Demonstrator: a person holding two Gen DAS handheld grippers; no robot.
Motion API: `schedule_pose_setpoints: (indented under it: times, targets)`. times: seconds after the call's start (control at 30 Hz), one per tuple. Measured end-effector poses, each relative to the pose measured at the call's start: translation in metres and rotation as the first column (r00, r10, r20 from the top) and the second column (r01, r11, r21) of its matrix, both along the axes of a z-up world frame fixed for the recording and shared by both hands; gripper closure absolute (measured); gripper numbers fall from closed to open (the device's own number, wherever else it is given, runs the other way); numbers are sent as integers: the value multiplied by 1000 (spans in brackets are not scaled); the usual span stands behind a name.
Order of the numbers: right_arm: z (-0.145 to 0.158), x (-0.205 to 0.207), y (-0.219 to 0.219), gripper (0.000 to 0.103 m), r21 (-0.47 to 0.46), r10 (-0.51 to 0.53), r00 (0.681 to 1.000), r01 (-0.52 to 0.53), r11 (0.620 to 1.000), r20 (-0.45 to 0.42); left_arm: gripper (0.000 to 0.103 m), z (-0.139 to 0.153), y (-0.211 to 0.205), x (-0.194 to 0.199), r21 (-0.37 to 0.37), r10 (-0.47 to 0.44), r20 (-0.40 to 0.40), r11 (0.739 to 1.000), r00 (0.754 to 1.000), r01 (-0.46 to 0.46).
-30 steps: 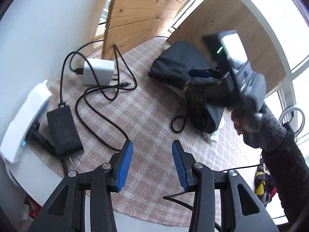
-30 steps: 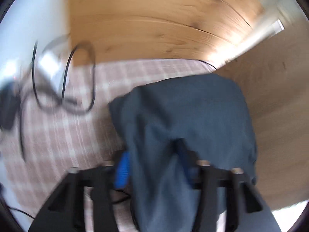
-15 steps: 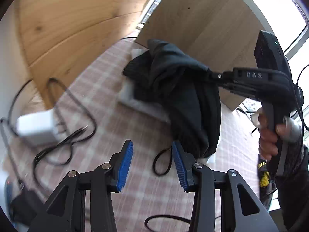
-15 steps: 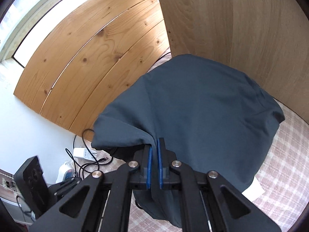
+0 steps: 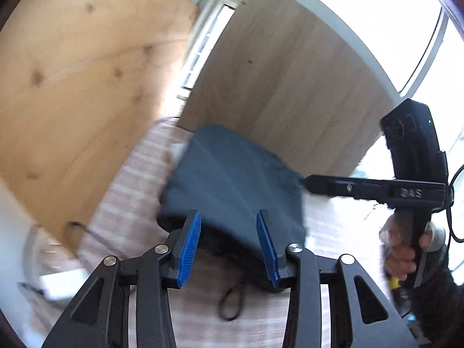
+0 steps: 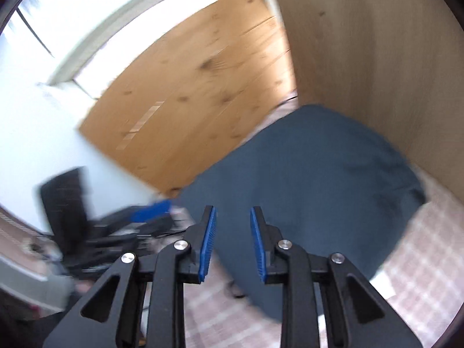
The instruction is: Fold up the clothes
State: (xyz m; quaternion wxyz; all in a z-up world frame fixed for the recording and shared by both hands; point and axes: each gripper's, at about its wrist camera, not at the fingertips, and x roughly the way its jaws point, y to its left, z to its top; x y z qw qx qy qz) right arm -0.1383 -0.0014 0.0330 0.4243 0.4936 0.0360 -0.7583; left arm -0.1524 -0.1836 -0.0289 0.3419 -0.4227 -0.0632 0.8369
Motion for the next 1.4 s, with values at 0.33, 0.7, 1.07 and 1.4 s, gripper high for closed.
schedule_pose_setpoints:
  times: [0.33,0.7,1.07,1.4]
  targets:
    - [-57,-33,90,79,65,-463,886,462,885,7,63,18,60,-13,-200,-87,-111,978,990,64]
    - [-112,-108,112,79,119,-450,870,434,893,201,61,-73,103,-45,-343,-94,55,933,994,107]
    - [-28,-64,120,65,-7,-371,929,371,929,6,60,12,125,-54,-284,-188,-97,946,977,154]
    - [-79,-8,92,64,241,-262,957,285,928,-123,56,-42,164,-117,-384,-160,17,911,987,154]
